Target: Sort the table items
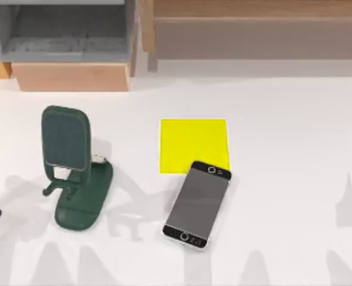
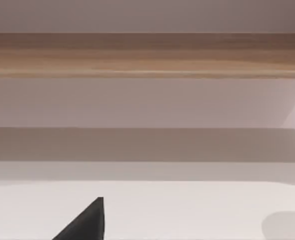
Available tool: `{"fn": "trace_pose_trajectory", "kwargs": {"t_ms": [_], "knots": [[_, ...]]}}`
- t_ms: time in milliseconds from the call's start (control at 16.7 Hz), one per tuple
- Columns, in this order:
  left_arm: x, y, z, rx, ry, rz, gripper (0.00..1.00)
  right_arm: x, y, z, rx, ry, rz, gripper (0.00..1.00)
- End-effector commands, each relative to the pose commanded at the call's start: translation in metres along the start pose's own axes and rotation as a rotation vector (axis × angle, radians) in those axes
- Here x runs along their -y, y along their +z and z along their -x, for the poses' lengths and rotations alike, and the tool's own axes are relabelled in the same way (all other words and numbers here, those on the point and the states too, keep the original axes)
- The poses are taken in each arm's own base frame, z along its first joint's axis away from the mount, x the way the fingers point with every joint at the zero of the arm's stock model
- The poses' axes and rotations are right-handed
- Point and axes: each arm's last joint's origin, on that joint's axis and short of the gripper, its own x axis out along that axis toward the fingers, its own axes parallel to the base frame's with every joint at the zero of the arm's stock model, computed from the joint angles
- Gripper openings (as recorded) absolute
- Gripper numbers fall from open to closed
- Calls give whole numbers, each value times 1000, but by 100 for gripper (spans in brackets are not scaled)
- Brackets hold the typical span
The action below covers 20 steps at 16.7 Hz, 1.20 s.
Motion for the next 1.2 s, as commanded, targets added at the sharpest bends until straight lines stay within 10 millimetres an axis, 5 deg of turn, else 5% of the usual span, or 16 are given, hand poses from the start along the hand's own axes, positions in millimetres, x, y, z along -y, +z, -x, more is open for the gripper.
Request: {"fn": "trace_pose_trajectory", "kwargs": {"t_ms": [600, 1200], "knots": [[-34, 20, -40, -432, -500, -730, 100, 0, 0, 0, 0, 0, 0, 100], [-63, 19, -90, -435, -1098, -1138, 100, 0, 0, 0, 0, 0, 0, 100]]}}
